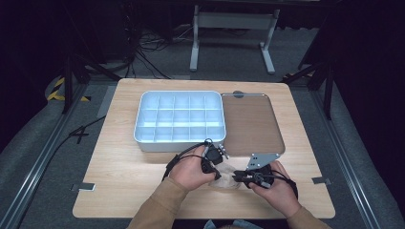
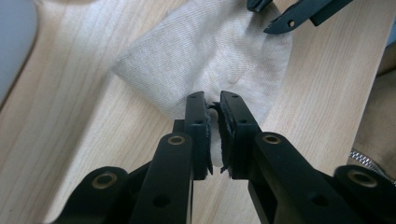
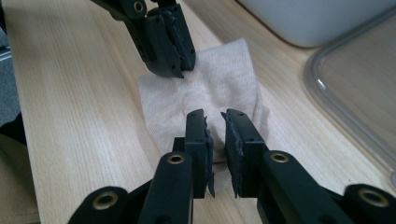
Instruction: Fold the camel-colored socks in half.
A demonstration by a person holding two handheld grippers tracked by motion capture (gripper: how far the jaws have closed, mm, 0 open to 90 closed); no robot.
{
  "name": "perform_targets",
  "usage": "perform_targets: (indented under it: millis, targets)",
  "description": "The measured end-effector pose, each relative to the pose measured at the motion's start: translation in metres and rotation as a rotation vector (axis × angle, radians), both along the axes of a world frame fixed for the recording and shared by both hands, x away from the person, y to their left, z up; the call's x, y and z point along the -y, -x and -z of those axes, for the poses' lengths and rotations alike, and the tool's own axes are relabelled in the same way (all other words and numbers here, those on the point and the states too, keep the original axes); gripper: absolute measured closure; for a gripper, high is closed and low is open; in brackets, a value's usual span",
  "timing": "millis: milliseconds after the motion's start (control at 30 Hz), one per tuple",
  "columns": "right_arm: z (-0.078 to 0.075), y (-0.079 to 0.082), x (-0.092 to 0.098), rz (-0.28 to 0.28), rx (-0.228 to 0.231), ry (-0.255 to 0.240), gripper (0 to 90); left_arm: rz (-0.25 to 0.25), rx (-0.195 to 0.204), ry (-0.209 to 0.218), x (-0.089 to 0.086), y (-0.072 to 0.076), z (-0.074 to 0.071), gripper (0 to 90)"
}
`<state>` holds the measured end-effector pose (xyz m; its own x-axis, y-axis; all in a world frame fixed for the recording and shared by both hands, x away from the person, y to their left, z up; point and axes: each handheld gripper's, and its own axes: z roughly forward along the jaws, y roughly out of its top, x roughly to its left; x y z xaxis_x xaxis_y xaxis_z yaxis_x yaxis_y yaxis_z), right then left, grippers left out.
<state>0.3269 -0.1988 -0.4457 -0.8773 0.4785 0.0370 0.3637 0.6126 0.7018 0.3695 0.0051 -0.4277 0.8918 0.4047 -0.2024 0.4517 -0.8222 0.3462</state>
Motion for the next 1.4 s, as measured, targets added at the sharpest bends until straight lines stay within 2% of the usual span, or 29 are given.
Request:
perform_targets:
  millis: [200,333,400,500,600,867,1033,1133,1233,1267,1400]
  targets:
    - [0.013,-0.002,0.002,-0.007,-0.007,0.039,76.3,-0.006,-0.012,-0.007,0.002,0.0,0.004,80.9]
    - [0.018,-0.007,0.006,-0.023,-0.017,0.013,75.2,-0.008,-0.019,-0.008,0.002,0.0,0.004,80.7]
    - [0.019,-0.008,0.007,-0.027,-0.005,0.011,74.3,-0.008,-0.022,-0.002,0.002,0.001,0.003,79.8]
    - [0.017,-0.011,0.01,-0.019,0.042,0.04,72.6,-0.007,-0.019,0.011,0.0,0.002,0.0,78.2]
    - [0.018,-0.013,0.014,0.001,0.087,0.034,72.0,-0.017,-0.005,0.019,-0.004,0.003,-0.006,76.5]
    - [0.004,-0.012,0.014,0.002,0.112,-0.011,72.5,-0.057,0.022,0.044,-0.021,0.007,-0.02,71.8]
    - [-0.003,-0.009,0.011,0.008,0.11,-0.036,72.3,-0.07,0.04,0.061,-0.027,0.009,-0.024,69.4]
    - [-0.007,-0.007,0.009,0.022,0.088,-0.064,70.1,-0.091,0.049,0.071,-0.03,0.009,-0.023,65.1]
    - [-0.007,-0.005,0.006,0.049,0.059,-0.101,66.7,-0.146,0.039,0.076,-0.033,0.01,-0.021,58.2]
    - [-0.007,-0.004,0.005,0.057,0.053,-0.107,66.7,-0.157,0.047,0.067,-0.034,0.012,-0.022,58.0]
    - [-0.006,-0.003,0.001,0.057,0.049,-0.107,67.7,-0.171,0.096,0.071,-0.037,0.014,-0.023,54.2]
